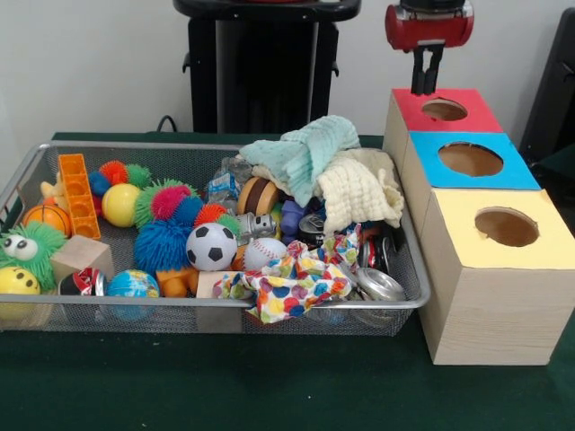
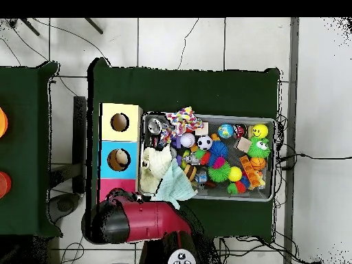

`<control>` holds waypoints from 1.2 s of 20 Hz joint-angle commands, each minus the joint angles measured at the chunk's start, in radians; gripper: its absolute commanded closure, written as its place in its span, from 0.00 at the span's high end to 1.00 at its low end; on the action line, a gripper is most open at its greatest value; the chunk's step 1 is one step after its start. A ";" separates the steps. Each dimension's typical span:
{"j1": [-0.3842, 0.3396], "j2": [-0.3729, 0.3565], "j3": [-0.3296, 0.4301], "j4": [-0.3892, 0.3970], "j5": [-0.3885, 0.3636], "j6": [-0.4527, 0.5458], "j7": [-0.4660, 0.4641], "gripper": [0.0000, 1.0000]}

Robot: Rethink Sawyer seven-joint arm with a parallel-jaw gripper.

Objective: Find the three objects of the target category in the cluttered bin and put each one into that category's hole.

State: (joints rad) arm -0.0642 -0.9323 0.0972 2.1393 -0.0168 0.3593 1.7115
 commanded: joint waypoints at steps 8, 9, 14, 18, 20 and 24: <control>-0.011 -0.191 -0.009 -0.018 0.017 0.248 0.114 0.00; -0.011 -0.179 -0.007 -0.018 0.011 0.234 0.119 0.00; 0.005 -0.117 -0.026 -0.028 -0.017 0.167 0.162 0.00; 0.006 -0.054 -0.095 -0.108 -0.045 0.130 0.212 0.00; -0.044 -0.021 -0.083 -0.140 -0.034 0.085 0.171 0.00; -0.129 -0.002 -0.035 -0.207 -0.045 0.086 0.060 0.00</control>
State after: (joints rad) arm -0.1138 -1.0104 0.0521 2.0663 -0.0226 0.5072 1.7115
